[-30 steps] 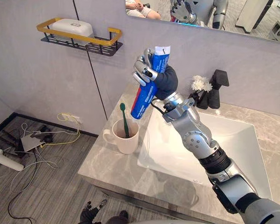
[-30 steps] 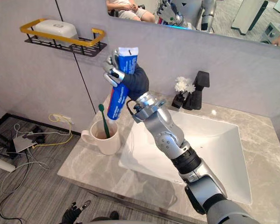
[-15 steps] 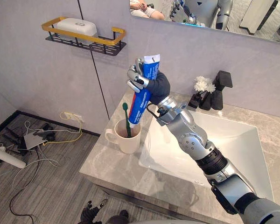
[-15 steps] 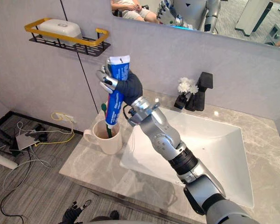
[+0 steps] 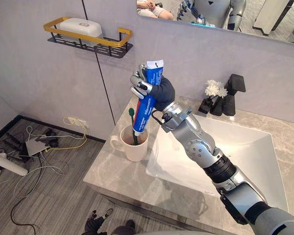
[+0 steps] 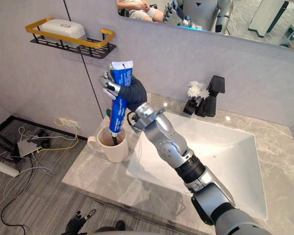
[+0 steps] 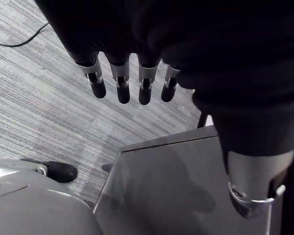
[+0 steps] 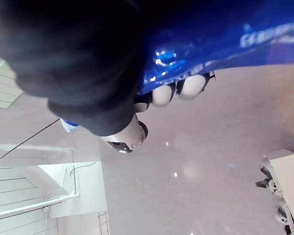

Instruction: Organize washtable

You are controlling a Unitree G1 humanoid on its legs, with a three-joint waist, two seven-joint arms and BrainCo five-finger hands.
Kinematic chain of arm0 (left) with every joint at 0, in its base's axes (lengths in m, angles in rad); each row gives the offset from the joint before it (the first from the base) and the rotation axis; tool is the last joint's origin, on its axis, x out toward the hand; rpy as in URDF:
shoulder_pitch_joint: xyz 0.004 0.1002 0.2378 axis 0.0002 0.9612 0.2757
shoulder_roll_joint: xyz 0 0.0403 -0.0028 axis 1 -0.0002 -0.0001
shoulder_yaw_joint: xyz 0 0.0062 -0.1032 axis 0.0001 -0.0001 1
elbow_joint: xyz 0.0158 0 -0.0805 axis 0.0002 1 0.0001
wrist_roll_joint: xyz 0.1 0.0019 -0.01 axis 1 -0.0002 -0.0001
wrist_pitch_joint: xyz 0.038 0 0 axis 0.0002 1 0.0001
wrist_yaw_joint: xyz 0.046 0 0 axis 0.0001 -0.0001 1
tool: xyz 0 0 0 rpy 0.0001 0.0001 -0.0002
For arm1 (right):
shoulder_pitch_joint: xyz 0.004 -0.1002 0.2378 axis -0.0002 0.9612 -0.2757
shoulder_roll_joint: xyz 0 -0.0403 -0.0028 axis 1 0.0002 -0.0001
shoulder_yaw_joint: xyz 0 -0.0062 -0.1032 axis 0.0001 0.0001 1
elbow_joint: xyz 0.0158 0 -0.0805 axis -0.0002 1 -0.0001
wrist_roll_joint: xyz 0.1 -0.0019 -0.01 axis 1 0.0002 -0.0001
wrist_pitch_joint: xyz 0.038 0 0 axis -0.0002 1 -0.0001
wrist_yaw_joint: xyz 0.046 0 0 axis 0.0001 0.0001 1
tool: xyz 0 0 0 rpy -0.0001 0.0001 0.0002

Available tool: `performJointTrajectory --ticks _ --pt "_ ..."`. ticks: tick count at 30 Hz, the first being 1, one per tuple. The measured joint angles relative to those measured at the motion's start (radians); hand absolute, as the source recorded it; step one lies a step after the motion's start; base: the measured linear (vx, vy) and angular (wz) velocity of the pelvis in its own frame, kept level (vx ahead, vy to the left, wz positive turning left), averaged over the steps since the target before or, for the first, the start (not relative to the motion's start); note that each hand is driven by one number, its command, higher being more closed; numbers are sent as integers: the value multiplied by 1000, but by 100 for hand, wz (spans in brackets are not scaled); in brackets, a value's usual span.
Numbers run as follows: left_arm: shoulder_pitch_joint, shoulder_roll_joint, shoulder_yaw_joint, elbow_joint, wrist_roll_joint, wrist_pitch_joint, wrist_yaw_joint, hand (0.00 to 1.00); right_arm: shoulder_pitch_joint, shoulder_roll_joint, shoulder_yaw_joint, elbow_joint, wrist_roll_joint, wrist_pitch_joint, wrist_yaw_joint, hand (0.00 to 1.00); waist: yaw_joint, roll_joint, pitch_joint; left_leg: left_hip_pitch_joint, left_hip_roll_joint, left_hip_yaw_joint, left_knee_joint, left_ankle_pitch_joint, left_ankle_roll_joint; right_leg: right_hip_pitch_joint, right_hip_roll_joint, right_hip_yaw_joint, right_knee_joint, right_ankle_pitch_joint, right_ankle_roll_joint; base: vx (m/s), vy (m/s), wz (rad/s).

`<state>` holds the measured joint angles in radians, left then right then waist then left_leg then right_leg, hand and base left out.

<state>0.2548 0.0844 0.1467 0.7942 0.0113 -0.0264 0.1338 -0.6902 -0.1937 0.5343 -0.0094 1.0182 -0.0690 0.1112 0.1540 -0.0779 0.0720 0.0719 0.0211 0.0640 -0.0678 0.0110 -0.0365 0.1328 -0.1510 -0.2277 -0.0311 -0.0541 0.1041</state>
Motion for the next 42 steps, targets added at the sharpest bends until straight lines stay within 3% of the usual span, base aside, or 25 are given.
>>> performJointTrajectory --ticks 24,25,42 --pt "-1 1 -18 -3 0 0 2 0 56 32 67 35 -26 14 2 100 0 13 9 1 0 0 0 0 -1 0 0 0 0 0 0 0 0 0" --pt "-1 1 -18 -3 0 0 2 0 58 32 67 35 -30 14 2 0 0 13 10 1 0 0 0 0 -1 0 0 0 0 0 0 0 0 0" --pt "-1 0 -27 -6 0 1 2 0 73 40 66 32 -43 20 11 0 -2 22 17 2 -1 0 0 -1 -1 1 -1 1 1 0 0 0 0 0"
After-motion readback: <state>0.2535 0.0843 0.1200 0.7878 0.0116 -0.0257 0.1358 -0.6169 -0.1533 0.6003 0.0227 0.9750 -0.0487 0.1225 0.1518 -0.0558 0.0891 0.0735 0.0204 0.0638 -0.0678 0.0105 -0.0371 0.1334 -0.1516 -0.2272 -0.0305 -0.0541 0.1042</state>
